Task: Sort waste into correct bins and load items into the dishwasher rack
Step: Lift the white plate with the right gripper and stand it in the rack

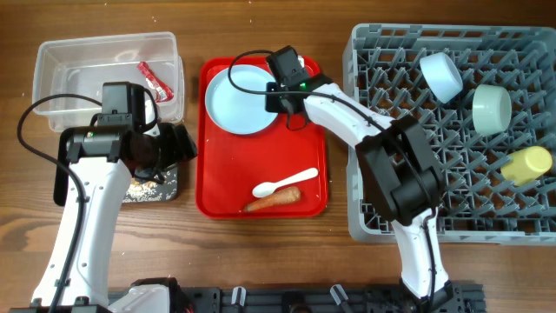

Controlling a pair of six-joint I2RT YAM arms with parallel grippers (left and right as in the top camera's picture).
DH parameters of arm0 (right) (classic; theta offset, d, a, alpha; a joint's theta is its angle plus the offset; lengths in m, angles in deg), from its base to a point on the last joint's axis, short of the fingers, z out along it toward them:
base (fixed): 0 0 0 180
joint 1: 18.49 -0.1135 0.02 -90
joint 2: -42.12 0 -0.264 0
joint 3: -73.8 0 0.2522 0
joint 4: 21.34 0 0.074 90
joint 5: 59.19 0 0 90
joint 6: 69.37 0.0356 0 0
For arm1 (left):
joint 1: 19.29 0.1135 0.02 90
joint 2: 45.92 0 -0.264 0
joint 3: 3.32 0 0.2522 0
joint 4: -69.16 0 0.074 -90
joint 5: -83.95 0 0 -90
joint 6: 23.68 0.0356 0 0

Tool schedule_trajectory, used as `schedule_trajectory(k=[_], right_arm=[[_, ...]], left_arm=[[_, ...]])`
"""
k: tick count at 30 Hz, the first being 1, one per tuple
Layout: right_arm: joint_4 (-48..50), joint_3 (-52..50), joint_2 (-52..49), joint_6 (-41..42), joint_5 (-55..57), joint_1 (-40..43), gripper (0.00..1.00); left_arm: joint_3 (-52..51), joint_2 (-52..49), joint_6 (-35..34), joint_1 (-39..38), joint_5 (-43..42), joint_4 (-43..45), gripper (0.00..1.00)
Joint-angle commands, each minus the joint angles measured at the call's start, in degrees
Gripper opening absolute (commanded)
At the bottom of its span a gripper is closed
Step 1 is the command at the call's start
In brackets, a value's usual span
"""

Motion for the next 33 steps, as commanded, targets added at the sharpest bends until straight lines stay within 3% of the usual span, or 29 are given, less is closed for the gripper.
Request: schedule_trajectory(k=[1, 5, 8, 13, 17, 27, 33], right_arm=[[-4.8, -0.8, 5.5, -6.1, 2.7, 4.1, 0.04], [-8.0, -0.8, 16.0, -13.5, 7.3, 7.5, 0.04], [-11.6, -0.8, 27.8, -20.2, 17.6, 11.9, 0.04], [-11.0, -0.8, 35.8, -30.4, 30.8, 18.0, 0.04], [-13.8, -0.8, 34.4, -32.7, 47.1, 21.2, 0.04], [-21.5, -0.9, 22.9, -26.2, 48.7, 21.2, 0.04], [-21.7, -0.9, 22.1, -25.2, 48.5, 20.6, 0.04]], left_arm=[[0.7, 0.7, -0.1, 0.3, -0.2, 0.0, 0.8], [0.7, 0.7, -0.1, 0.3, -0.2, 0.0, 0.8], [0.7, 0.7, -0.1, 0.3, -0.2, 0.0, 0.8], [0.7, 0.7, -0.1, 0.3, -0.2, 0.0, 0.8], [0.7, 0.7, -0.1, 0.3, -0.2, 0.0, 0.8], [0.7, 0.7, -0.1, 0.3, -0.2, -0.3, 0.8], [0.7, 0.7, -0.1, 0.3, -0.2, -0.3, 0.8]])
